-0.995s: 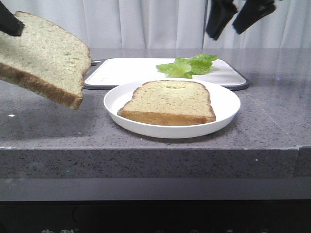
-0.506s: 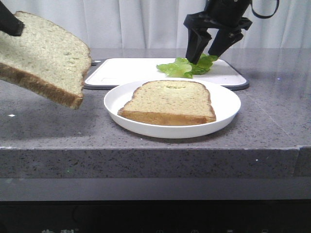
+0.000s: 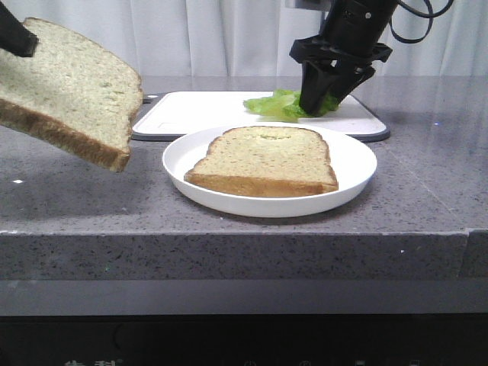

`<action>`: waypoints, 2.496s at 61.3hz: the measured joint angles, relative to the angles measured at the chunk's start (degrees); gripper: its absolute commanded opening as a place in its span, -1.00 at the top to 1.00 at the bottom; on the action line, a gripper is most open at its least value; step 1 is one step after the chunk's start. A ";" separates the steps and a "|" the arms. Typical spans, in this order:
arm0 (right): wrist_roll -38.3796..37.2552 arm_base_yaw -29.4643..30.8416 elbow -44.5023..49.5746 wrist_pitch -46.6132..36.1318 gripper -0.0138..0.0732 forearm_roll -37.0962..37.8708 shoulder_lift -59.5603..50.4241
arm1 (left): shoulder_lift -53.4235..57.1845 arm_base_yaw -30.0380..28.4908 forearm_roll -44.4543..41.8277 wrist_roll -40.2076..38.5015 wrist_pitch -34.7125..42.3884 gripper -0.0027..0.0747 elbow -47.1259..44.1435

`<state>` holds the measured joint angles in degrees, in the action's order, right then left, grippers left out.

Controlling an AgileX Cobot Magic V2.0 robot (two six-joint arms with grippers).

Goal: Left arm grabs bread, right arm adds lettuce
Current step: 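Grasp the lettuce leaf with the right gripper and lift it, then lower the lettuce onto the bread slice on the plate and release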

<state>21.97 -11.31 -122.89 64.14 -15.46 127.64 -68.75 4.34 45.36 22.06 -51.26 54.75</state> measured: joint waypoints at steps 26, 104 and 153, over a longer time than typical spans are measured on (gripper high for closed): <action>0.10 0.00 -3.56 4.68 0.72 -0.15 0.26 | 0.00 0.00 0.00 0.00 0.00 0.98 0.00; -2.50 -8.41 28.88 2.77 0.83 -1.57 -30.22 | 0.00 0.00 0.00 0.00 0.45 0.98 0.00; 0.84 -9.16 46.59 -9.35 0.67 -9.19 -35.36 | 0.00 0.00 0.00 0.00 0.54 0.98 0.00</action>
<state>22.81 -20.47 -76.30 54.79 -24.65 92.29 -68.75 4.34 45.36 22.06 -50.71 54.75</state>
